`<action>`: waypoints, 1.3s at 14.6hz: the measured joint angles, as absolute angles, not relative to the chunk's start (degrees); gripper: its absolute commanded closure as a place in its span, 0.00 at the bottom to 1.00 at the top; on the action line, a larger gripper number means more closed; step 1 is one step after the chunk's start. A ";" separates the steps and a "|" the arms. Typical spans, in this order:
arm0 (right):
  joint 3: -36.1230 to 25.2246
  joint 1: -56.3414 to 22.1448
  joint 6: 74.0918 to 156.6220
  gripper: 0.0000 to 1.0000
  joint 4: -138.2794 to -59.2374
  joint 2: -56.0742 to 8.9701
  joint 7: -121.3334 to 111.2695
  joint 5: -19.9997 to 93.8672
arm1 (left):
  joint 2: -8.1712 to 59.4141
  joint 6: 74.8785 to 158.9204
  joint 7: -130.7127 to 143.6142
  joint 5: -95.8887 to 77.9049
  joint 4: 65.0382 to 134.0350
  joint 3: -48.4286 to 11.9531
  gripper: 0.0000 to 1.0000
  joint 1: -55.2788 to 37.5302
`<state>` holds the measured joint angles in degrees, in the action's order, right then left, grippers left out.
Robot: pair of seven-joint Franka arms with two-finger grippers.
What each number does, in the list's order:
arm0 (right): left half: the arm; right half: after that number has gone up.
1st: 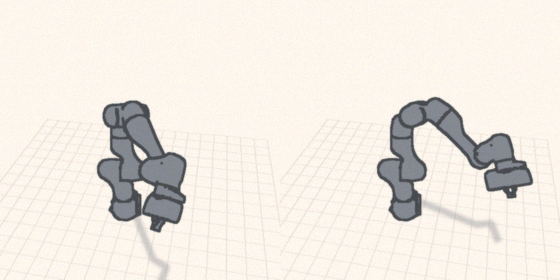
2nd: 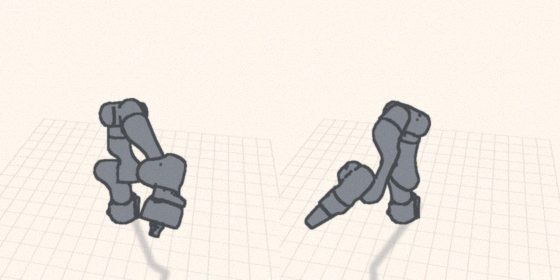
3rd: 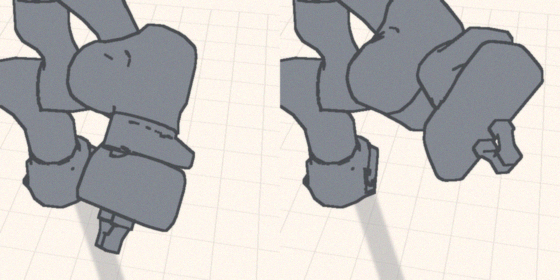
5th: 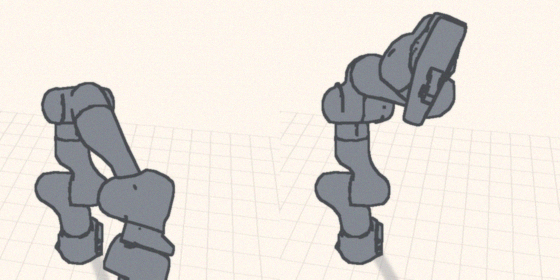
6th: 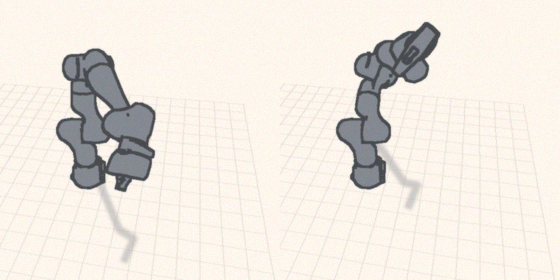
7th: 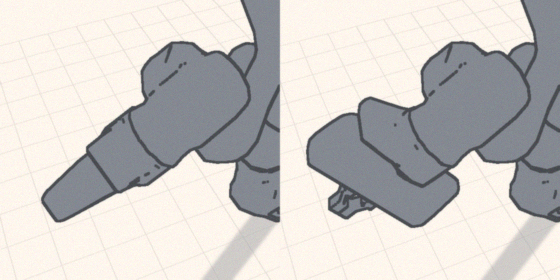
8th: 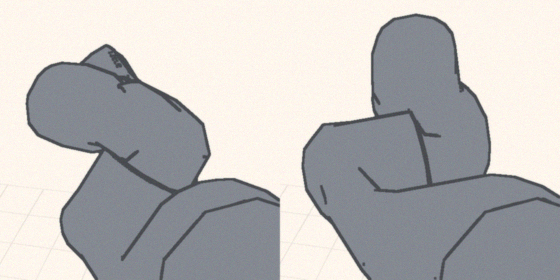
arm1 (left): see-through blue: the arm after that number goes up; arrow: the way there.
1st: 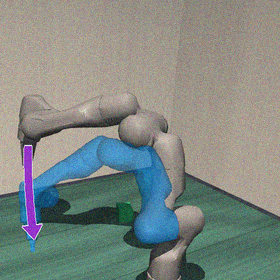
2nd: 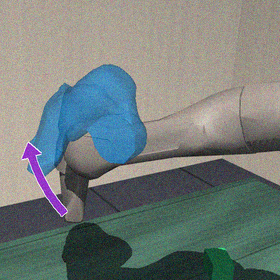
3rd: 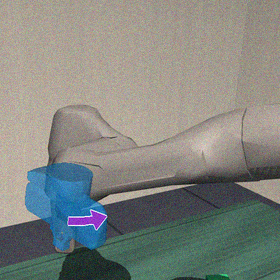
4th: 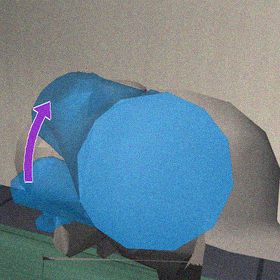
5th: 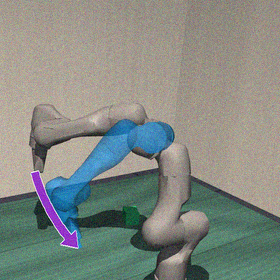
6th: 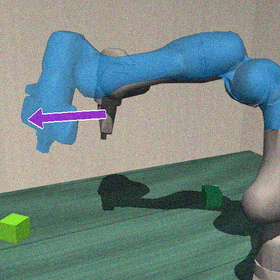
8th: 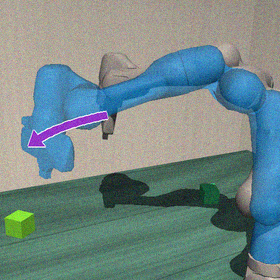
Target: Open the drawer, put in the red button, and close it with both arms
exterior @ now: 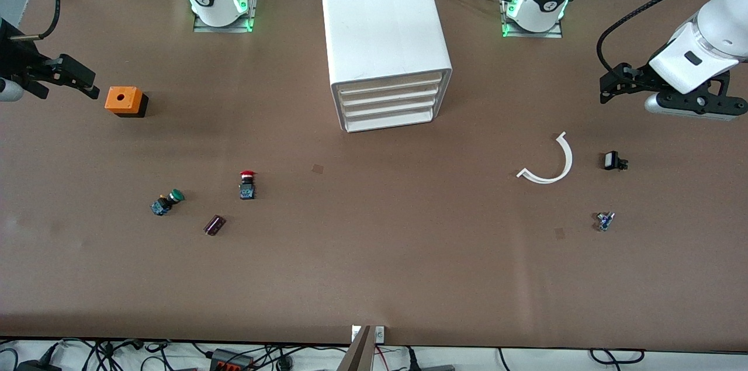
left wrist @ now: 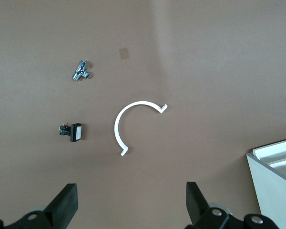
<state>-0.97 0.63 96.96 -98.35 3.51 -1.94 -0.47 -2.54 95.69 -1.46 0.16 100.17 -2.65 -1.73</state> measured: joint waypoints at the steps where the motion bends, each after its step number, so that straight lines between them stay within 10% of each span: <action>1: -0.97 0.63 96.96 0.00 -98.34 3.51 -1.94 -0.48 | -2.53 95.58 -1.46 0.16 100.17 -2.65 0.00 -1.73; 19: -0.96 0.63 98.08 0.00 -98.69 -0.62 -1.95 -1.47 | 4.95 80.53 -2.82 -18.39 100.16 -3.10 0.00 -3.35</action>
<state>-0.96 0.63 98.08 -98.69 -0.62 -1.95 -1.47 4.95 80.53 -2.82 -18.39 100.16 -3.10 -3.35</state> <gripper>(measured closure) 0.000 0.000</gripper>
